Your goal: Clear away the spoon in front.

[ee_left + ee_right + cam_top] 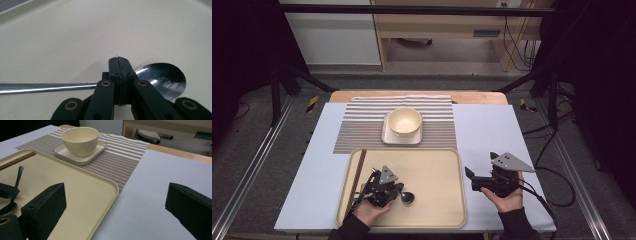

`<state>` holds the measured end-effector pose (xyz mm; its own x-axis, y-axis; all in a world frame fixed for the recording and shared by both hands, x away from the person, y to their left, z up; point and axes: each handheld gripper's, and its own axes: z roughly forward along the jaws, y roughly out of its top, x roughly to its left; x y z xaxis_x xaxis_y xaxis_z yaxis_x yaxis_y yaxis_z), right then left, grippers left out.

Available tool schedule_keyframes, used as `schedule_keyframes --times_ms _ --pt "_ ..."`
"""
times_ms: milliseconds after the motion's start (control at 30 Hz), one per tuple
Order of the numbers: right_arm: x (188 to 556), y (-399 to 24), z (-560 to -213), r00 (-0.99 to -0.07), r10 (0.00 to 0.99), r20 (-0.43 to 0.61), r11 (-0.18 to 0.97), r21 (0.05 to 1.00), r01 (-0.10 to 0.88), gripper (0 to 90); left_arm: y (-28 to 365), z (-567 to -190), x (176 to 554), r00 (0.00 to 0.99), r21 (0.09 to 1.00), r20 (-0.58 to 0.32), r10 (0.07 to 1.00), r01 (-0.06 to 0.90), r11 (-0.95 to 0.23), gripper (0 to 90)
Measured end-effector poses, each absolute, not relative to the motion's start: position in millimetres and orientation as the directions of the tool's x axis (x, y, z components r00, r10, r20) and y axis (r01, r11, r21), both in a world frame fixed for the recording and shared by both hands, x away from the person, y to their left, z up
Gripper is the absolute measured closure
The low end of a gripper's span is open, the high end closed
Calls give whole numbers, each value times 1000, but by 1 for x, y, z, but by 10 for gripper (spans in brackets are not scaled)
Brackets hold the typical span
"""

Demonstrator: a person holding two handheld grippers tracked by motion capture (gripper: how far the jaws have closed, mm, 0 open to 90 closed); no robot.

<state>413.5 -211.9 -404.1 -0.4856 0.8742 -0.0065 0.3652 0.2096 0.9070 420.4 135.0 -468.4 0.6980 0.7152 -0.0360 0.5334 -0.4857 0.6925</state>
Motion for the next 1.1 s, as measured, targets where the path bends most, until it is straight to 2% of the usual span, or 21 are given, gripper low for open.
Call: schedule_keyframes --times_ms 533,967,1100 --pt "413 -212 -404 -487 874 -6 209 907 365 37 139 -466 412 738 661 -25 675 518 -542 895" --pt "413 -211 -404 -484 875 -5 209 905 370 37 162 -464 399 726 636 -16 688 538 -553 894" --pt "413 -211 -405 -486 874 -7 213 905 368 37 166 -460 399 715 670 -38 698 537 -513 895"
